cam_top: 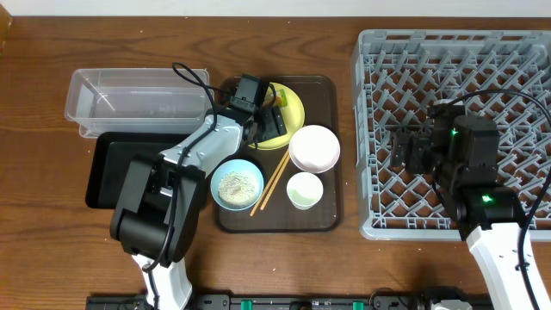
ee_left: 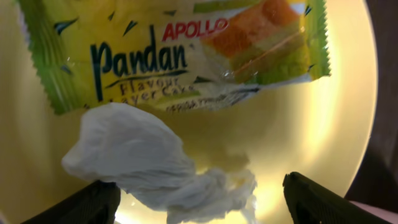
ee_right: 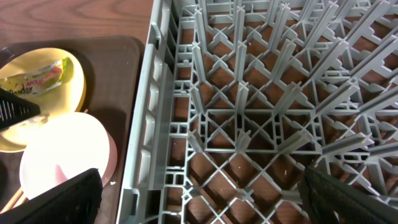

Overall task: Sort waste into correct bins and load items into the dishwasher rack
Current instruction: 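Reach the left gripper to the yellow plate and grasp the white tissue, then carry the tissue with the left gripper and drop it into the clear bin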

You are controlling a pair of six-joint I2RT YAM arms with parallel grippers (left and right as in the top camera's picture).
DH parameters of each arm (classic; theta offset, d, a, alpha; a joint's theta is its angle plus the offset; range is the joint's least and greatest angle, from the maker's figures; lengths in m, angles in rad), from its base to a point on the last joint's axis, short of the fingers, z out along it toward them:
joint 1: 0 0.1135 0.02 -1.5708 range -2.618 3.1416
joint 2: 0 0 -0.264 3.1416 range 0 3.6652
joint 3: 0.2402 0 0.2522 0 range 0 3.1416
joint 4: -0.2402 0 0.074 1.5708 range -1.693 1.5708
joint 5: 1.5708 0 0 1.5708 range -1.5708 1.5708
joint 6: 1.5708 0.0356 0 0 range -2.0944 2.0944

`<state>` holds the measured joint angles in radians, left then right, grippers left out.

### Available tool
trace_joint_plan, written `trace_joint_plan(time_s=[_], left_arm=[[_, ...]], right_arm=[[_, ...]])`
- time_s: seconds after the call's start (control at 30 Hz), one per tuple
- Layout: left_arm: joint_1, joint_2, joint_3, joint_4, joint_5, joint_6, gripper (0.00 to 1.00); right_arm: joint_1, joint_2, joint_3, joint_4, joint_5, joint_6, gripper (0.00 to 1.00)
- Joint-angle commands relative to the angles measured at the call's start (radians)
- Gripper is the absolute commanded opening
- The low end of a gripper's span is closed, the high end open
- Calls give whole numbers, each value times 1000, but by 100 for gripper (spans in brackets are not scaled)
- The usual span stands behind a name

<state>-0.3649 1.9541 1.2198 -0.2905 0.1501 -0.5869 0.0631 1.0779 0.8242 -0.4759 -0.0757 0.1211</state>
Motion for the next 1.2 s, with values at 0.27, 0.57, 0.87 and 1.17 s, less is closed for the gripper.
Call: trace_joint_plan(time_s=[0.27, 0.57, 0.87, 1.17], left_arm=[[0, 27, 9, -3, -12, -13, 45], [1, 27, 9, -7, -11, -13, 24], [2, 13, 10, -45, -12, -13, 6], [4, -129, 10, -85, -27, 17, 6]], right_arm=[[10, 2, 23, -3, -8, -10, 99], [10, 2, 23, -4, -8, -10, 99], [10, 2, 23, -6, -8, -10, 99], [10, 2, 23, -6, -8, -10, 99]])
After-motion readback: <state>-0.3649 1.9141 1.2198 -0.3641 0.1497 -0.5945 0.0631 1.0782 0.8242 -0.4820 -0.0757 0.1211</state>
